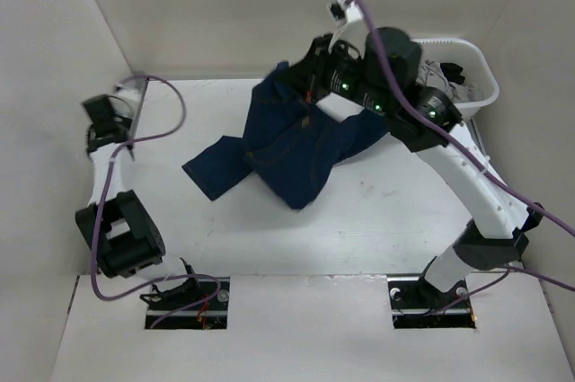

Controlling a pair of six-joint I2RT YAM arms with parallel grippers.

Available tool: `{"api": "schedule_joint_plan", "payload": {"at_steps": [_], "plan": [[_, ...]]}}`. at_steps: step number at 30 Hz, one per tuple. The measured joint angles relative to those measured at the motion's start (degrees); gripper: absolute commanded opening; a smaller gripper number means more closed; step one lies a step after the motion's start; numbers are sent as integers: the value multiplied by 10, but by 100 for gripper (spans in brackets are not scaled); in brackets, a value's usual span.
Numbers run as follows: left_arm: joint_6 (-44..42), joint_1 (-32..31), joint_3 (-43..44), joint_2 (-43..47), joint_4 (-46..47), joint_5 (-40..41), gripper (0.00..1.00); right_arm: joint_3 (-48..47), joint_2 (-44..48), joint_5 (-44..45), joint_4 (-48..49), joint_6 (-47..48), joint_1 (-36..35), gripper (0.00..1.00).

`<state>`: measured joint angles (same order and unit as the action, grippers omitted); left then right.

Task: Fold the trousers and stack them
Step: Flatten the trousers out

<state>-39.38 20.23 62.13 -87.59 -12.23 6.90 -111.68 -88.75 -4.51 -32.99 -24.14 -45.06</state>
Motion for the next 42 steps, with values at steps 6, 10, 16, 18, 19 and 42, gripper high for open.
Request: {"api": "schedule_joint_plan", "payload": {"at_steps": [6, 10, 16, 18, 19, 42], "plan": [[14, 166, 106, 97, 42, -26, 1, -421, -140, -14, -7, 160, -175, 0], [14, 188, 108, 151, 40, -49, 12, -430, -148, -45, 15, 206, -227, 0], [24, 147, 109, 153, -31, -115, 40, -316, -110, -42, 48, 210, -190, 0], [30, 105, 109, 147, -52, -125, 50, -280, -103, -28, 50, 194, -160, 0], [31, 80, 109, 145, -60, -130, 54, -266, -103, -19, 50, 185, -146, 0], [37, -256, 3, 149, -124, -55, 67, 186, -141, 134, -13, 21, 72, 100]]}}
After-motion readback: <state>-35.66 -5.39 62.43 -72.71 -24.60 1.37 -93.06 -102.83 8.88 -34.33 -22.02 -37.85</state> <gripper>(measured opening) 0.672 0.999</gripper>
